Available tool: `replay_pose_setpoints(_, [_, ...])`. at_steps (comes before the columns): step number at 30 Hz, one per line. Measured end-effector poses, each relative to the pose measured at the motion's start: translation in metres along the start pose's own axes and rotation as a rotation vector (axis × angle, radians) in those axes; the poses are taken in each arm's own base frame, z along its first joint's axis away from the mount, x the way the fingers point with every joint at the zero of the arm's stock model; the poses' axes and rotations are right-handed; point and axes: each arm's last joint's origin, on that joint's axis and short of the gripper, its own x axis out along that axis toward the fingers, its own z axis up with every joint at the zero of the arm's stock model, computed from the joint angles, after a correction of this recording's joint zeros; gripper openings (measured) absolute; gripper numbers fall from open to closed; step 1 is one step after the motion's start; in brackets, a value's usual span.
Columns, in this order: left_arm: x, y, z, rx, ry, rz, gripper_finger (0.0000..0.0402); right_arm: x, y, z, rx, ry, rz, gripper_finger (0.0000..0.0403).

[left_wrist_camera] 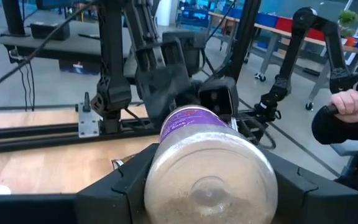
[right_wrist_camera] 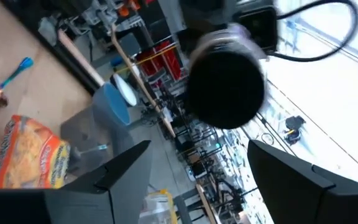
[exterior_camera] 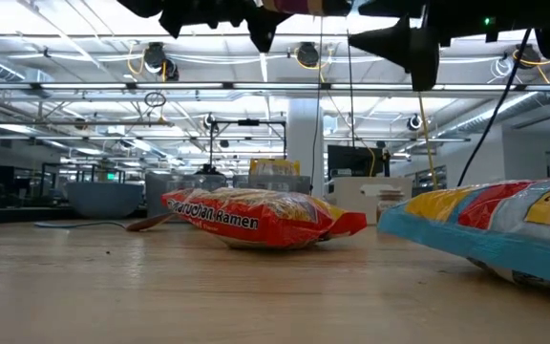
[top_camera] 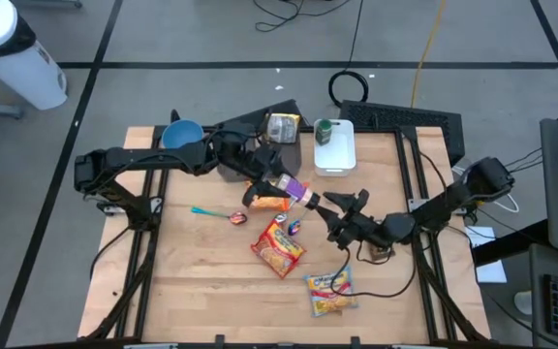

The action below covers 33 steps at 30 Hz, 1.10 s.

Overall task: Pick & Place Food Item
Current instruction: Put the purple seasoning bottle into the white bin

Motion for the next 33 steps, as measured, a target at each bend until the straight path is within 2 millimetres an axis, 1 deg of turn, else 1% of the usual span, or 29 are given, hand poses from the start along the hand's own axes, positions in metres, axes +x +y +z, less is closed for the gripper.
replay_pose_setpoints(6, [0.0, 0.0, 0.002, 0.002, -0.014, -0.001, 0.0198, 0.004, 0.003, 0.005, 0.005, -0.042, 0.006, 0.0254])
replay_pose_setpoints(9, [0.0, 0.0, 0.002, 0.003, -0.017, -0.001, 0.0204, 0.006, 0.001, 0.006, 0.007, -0.039, -0.005, 0.0254])
replay_pose_setpoints(13, [0.0, 0.0, 0.002, -0.001, -0.013, 0.003, 0.0216, 0.006, -0.007, 0.006, 0.027, -0.009, -0.04, 0.0254])
replay_pose_setpoints(16, [0.001, 0.0, 0.001, 0.0, -0.01, -0.004, 0.0208, 0.005, -0.011, 0.005, 0.014, 0.016, -0.053, 0.0254])
replay_pose_setpoints(19, [0.0, 0.0, 0.002, 0.006, -0.015, -0.007, 0.02, 0.005, -0.014, 0.006, 0.026, 0.006, -0.056, 0.0254])
replay_pose_setpoints(22, [0.0, 0.0, 0.003, 0.01, -0.023, -0.006, 0.0206, 0.005, -0.013, 0.007, 0.039, -0.021, -0.043, 0.0254])
replay_pose_setpoints(26, [0.0, -0.001, 0.003, 0.013, -0.028, -0.017, 0.0216, 0.005, -0.008, 0.007, -0.001, -0.062, 0.0, 0.0254])
replay_pose_setpoints(33, [0.0, 0.0, 0.003, 0.016, -0.031, -0.002, 0.0201, 0.01, -0.013, 0.005, 0.05, -0.09, -0.033, 0.0254])
